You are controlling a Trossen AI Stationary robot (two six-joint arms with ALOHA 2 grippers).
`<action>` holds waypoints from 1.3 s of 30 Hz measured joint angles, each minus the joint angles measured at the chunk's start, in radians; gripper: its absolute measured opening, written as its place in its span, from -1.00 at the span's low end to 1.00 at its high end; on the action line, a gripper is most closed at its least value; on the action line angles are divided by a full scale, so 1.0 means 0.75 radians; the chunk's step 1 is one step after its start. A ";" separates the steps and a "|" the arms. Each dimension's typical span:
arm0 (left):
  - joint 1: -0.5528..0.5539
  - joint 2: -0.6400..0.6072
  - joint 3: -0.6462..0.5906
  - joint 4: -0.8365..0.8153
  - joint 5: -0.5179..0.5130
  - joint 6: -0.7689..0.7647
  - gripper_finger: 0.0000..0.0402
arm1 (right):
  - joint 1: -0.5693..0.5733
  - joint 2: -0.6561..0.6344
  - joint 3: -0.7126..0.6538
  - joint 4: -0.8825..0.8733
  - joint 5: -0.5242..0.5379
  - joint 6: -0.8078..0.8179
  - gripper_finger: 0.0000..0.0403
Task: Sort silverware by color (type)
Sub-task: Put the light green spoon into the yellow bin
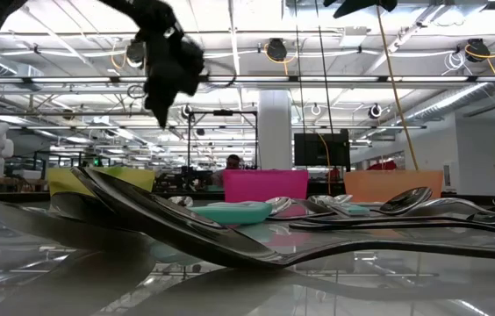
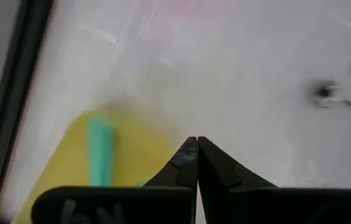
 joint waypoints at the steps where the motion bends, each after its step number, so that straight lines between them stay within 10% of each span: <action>1: -0.046 0.000 0.018 -0.002 0.004 -0.015 -0.97 | -0.001 0.003 0.000 -0.029 0.000 0.028 -0.15; 11: -0.509 0.000 0.037 0.023 0.106 -0.437 -0.97 | 0.000 0.025 -0.002 -0.344 -0.057 0.311 -0.15; 23: -0.937 0.000 0.037 0.211 0.082 -1.086 -0.71 | 0.001 0.027 -0.002 -0.605 -0.168 0.081 -0.15; 39: -1.283 0.007 0.037 0.364 -0.314 -1.789 -0.32 | 0.180 -0.011 -0.001 -0.679 -0.249 0.013 -0.15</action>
